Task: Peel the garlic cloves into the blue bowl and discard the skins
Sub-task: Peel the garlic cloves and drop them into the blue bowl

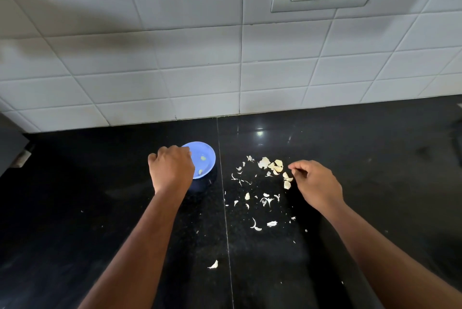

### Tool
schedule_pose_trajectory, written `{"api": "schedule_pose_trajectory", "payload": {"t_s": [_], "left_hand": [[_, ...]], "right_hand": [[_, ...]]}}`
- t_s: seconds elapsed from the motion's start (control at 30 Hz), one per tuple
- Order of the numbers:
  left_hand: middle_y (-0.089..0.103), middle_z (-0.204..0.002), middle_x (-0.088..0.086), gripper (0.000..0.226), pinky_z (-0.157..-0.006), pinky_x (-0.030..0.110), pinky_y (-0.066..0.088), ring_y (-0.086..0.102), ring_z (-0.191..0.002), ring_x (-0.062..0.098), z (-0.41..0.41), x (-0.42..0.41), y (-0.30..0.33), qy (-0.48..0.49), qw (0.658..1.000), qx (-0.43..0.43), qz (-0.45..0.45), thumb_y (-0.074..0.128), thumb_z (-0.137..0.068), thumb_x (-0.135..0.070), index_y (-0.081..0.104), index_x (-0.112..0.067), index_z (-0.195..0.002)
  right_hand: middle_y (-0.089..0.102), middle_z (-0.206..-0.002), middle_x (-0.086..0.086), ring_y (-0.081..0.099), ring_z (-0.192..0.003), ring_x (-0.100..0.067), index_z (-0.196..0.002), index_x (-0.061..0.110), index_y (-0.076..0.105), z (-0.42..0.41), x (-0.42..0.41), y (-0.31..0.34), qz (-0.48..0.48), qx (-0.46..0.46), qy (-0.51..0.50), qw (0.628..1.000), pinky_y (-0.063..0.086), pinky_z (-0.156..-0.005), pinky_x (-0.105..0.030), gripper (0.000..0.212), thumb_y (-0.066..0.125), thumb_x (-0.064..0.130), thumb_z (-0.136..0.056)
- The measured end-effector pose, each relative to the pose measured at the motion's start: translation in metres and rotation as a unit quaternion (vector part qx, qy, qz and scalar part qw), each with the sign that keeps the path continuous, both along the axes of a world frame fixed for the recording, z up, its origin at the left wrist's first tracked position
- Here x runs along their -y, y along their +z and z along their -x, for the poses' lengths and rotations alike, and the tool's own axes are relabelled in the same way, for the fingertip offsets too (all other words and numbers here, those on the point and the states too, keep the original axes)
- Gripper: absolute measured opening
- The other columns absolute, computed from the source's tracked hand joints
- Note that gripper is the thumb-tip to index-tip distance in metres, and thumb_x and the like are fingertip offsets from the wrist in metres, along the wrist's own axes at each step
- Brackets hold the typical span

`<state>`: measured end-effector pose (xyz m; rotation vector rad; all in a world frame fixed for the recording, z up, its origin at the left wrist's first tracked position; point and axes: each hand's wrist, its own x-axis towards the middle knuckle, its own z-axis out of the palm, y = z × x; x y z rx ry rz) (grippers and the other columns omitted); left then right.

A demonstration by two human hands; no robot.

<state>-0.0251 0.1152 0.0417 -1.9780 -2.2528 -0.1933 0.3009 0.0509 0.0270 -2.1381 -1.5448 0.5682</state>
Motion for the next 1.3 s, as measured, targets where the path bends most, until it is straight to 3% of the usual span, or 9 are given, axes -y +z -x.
{"api": "schedule_pose_trajectory", "payload": {"t_s": [0.17, 0.37, 0.53, 0.67, 0.8, 0.87, 0.93, 1.07, 1.3], "left_hand": [[0.063, -0.066, 0.003, 0.015, -0.07, 0.039, 0.034, 0.054, -0.069, 0.032, -0.021, 0.014, 0.0, -0.028, 0.985, 0.115, -0.124, 0.081, -0.084, -0.016, 0.078, -0.019, -0.07], [0.068, -0.077, -0.009, 0.018, -0.083, 0.04, 0.044, 0.06, -0.084, 0.021, -0.076, 0.049, 0.004, -0.051, 0.947, 0.312, -0.06, 0.073, -0.096, -0.038, 0.075, -0.028, -0.081], [0.071, -0.087, -0.018, 0.012, -0.086, 0.038, 0.057, 0.066, -0.091, 0.005, -0.105, 0.068, -0.006, -0.044, 0.902, 0.429, 0.017, 0.067, -0.099, -0.043, 0.075, -0.035, -0.096], [0.076, -0.094, -0.018, 0.005, -0.082, 0.025, 0.057, 0.069, -0.09, -0.003, -0.126, 0.073, -0.005, -0.009, 0.822, 0.564, 0.078, 0.07, -0.1, -0.034, 0.075, -0.037, -0.101], [0.075, -0.086, -0.007, 0.011, -0.061, 0.025, 0.049, 0.062, -0.07, 0.007, -0.146, 0.068, 0.001, 0.065, 0.706, 0.687, 0.16, 0.068, -0.103, -0.029, 0.078, -0.026, -0.106], [0.072, -0.081, -0.002, 0.015, -0.054, 0.025, 0.043, 0.06, -0.065, 0.01, -0.154, 0.066, 0.005, 0.095, 0.624, 0.747, 0.211, 0.07, -0.103, -0.029, 0.079, -0.017, -0.1], [0.07, -0.078, 0.0, 0.019, -0.052, 0.025, 0.042, 0.06, -0.063, 0.01, -0.158, 0.066, 0.005, 0.1, 0.588, 0.771, 0.222, 0.072, -0.101, -0.029, 0.078, -0.015, -0.089], [0.071, -0.076, -0.001, 0.01, -0.05, 0.022, 0.04, 0.056, -0.059, 0.006, -0.159, 0.069, 0.004, 0.119, 0.586, 0.777, 0.198, 0.078, -0.096, -0.024, 0.079, -0.014, -0.095], [0.065, -0.07, -0.004, 0.011, -0.05, 0.023, 0.038, 0.053, -0.057, 0.006, -0.145, 0.071, 0.004, 0.106, 0.629, 0.747, 0.186, 0.081, -0.093, -0.022, 0.074, -0.014, -0.093]], "right_hand": [[0.066, -0.106, 0.019, 0.063, -0.095, -0.007, -0.102, 0.044, 0.073, 0.004, -0.016, 0.004, 0.007, 0.049, 0.043, 0.998, 0.05, -0.081, -0.034, 0.016, 0.058, 0.038, -0.101], [0.07, -0.103, 0.017, 0.066, -0.095, -0.012, -0.099, 0.038, 0.072, 0.001, -0.036, 0.004, 0.11, 0.1, 0.067, 0.987, 0.045, -0.076, -0.032, 0.01, 0.069, 0.045, -0.092], [0.064, -0.107, 0.016, 0.064, -0.099, -0.011, -0.098, 0.038, 0.07, -0.006, -0.033, -0.003, 0.048, 0.085, 0.08, 0.992, 0.046, -0.077, -0.034, 0.008, 0.062, 0.034, -0.099], [0.072, -0.095, 0.013, 0.068, -0.085, -0.007, -0.102, 0.032, 0.071, -0.009, -0.028, 0.002, -0.034, -0.129, 0.053, 0.99, 0.055, -0.076, -0.033, 0.005, 0.066, 0.032, -0.101], [0.069, -0.077, -0.002, 0.06, -0.062, -0.012, -0.1, 0.012, 0.08, 0.005, -0.018, 0.015, 0.006, -0.434, 0.013, 0.901, 0.051, -0.056, -0.027, 0.009, 0.074, 0.018, -0.097], [0.07, -0.078, -0.002, 0.061, -0.065, -0.01, -0.104, 0.009, 0.081, 0.01, -0.011, 0.017, 0.045, -0.485, 0.043, 0.873, 0.052, -0.058, -0.024, 0.013, 0.072, 0.016, -0.098], [0.074, -0.084, -0.005, 0.066, -0.071, -0.009, -0.111, 0.007, 0.08, 0.012, -0.006, 0.018, 0.081, -0.524, 0.076, 0.845, 0.057, -0.067, -0.024, 0.018, 0.066, 0.012, -0.101], [0.077, -0.095, -0.015, 0.073, -0.08, -0.015, -0.118, 0.003, 0.076, 0.009, -0.004, 0.021, 0.116, -0.572, 0.069, 0.809, 0.063, -0.08, -0.026, 0.022, 0.067, 0.005, -0.098], [0.077, -0.093, -0.016, 0.074, -0.081, -0.019, -0.114, -0.002, 0.076, 0.011, -0.006, 0.025, 0.155, -0.59, 0.047, 0.791, 0.065, -0.075, -0.029, 0.024, 0.075, 0.004, -0.091]]}}
